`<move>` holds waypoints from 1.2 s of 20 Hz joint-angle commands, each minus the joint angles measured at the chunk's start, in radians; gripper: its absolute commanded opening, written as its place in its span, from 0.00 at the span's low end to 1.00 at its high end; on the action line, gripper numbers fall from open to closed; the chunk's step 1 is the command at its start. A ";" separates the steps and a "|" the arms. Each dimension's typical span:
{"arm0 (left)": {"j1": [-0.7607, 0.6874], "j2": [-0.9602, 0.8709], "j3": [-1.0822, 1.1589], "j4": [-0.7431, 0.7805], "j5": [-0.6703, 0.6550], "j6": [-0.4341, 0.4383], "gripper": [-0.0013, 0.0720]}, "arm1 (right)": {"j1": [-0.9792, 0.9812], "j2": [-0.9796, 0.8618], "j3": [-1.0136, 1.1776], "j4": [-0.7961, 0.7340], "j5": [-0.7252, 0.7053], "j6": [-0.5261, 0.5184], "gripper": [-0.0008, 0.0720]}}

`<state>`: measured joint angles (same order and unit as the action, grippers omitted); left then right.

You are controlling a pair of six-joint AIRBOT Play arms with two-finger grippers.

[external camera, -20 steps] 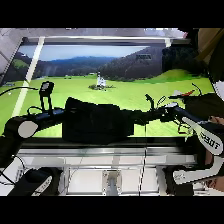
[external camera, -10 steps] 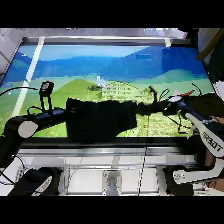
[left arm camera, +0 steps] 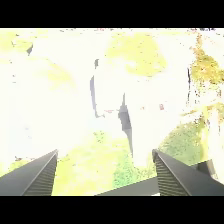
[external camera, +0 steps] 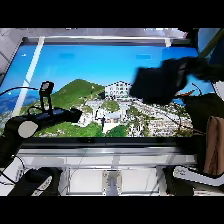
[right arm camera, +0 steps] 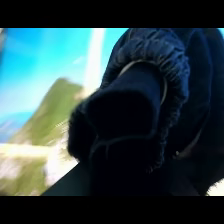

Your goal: Fold the clothes and pants, and hang the long-sleeved shirts on hangers.

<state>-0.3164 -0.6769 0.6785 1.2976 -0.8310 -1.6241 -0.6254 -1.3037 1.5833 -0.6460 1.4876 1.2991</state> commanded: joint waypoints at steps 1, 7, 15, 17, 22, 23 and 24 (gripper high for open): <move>0.000 0.000 0.000 0.004 0.000 0.000 0.91 | -0.288 0.062 0.226 -0.166 0.229 0.158 0.04; 0.000 0.000 0.000 0.003 0.000 0.000 0.91 | -0.682 0.141 0.243 -0.732 0.350 0.191 0.04; 0.000 0.000 0.000 -0.001 0.000 0.000 0.91 | -0.783 0.148 -0.172 -0.876 0.256 0.183 0.04; 0.000 0.000 0.000 -0.001 0.000 0.000 0.91 | -0.783 0.148 -0.222 -0.856 0.294 0.184 0.38; 0.000 0.000 0.000 0.000 0.000 0.000 0.91 | -0.783 0.170 -0.024 -0.718 0.344 0.219 0.81; 0.000 0.000 0.000 0.000 0.000 0.000 0.91 | -0.783 0.177 0.036 -0.649 0.315 0.247 0.81; 0.000 0.000 0.000 0.000 0.000 0.000 0.91 | -0.780 0.191 0.081 -0.504 0.257 0.298 0.80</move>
<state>-0.3164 -0.6769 0.6785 1.2968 -0.8310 -1.6241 -1.4063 -1.1328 1.5555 -1.3621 1.8050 1.5257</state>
